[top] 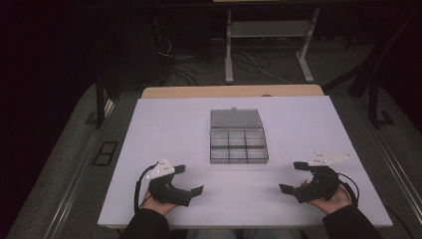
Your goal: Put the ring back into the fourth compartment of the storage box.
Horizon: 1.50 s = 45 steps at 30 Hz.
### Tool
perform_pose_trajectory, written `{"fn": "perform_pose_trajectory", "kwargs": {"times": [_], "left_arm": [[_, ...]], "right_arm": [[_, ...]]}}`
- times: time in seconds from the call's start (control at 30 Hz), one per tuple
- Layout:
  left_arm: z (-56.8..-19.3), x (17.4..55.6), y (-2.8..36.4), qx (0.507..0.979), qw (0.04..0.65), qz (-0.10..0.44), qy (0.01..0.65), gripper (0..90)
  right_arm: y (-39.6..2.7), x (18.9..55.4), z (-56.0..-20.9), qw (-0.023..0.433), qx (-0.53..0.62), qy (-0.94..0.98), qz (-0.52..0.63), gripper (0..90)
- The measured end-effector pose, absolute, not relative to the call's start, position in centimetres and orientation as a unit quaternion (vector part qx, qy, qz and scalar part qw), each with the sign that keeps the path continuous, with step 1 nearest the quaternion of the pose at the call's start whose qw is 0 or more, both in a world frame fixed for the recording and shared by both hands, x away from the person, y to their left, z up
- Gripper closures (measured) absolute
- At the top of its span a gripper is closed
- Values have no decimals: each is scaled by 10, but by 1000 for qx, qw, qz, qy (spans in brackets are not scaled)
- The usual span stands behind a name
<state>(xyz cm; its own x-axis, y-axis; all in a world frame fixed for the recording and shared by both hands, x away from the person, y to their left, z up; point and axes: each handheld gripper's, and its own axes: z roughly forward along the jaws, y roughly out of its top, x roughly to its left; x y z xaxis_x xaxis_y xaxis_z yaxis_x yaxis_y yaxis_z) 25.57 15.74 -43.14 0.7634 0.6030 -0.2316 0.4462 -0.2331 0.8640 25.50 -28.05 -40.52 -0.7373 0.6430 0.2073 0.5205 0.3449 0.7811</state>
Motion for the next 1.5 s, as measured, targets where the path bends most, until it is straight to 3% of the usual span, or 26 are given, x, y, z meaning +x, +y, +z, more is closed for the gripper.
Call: {"fn": "perform_pose_trajectory", "kwargs": {"times": [0.8, 1.5], "left_arm": [[-431, 255, 157, 779, 523, 78, 336, 0], [-432, 255, 157, 781, 521, 77, 336, 0]], "right_arm": [[-298, 264, -386, 52, 357, 837, 411, 0], [-316, 277, -401, 39, 382, 847, 368, 0]]}}
